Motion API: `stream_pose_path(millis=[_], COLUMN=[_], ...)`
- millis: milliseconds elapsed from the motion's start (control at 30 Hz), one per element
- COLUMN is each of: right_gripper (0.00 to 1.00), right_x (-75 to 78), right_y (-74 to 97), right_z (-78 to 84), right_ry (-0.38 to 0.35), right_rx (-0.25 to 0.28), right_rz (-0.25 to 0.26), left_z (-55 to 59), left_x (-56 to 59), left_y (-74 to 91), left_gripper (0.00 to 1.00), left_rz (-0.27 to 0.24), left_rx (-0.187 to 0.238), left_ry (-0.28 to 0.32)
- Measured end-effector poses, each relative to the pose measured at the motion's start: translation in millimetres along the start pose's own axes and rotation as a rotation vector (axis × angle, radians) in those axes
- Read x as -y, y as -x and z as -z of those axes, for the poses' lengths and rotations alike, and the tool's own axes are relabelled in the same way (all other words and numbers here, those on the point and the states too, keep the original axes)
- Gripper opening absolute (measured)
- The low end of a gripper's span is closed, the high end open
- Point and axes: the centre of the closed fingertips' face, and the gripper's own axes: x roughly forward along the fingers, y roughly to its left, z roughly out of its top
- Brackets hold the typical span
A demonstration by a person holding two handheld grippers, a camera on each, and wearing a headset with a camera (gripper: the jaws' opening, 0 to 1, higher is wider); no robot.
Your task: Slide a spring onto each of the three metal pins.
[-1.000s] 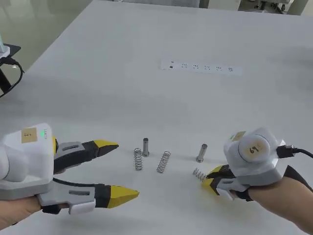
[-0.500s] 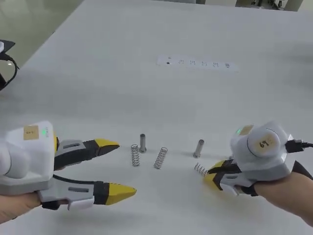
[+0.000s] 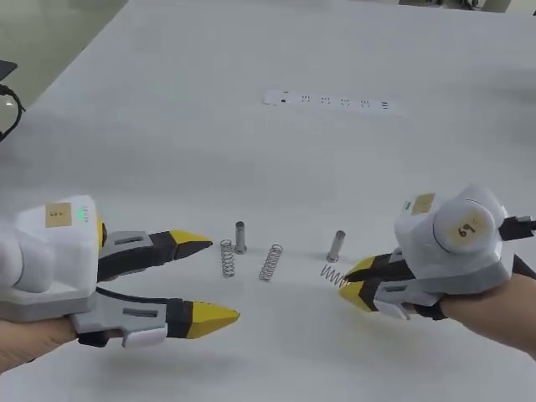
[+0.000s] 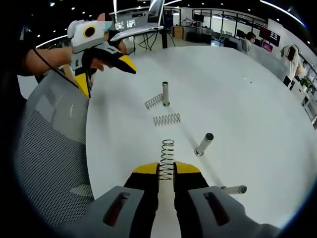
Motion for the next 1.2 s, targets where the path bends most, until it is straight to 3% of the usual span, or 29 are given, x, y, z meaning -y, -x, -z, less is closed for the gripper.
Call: stream_pose_path(millis=[467, 700, 1067, 1200], right_gripper=[0.08, 0.08, 0.08, 0.08], right_x=[-24.8, -38.2, -47.1, -49.7], right_y=[-0.6, -0.8, 1.8, 2.9], right_z=[-42.7, -52.0, -62.7, -65.4], right_ry=[0.177, 0.273, 0.338, 0.365], right_rx=[0.047, 0.049, 0.069, 0.071], right_rz=[-0.088, -0.131, -0.15, -0.158], left_z=[-7.9, -11.8, -14.4, -19.6], left_x=[4.0, 9.4, 15.6, 15.3], left_y=[-9.5, -15.0, -25.8, -28.2], left_gripper=[0.4, 0.35, 0.22, 0.18], left_rz=[0.036, 0.063, 0.125, 0.137], left_rx=[0.012, 0.018, 0.017, 0.038], left_ry=[0.002, -0.015, -0.056, -0.067])
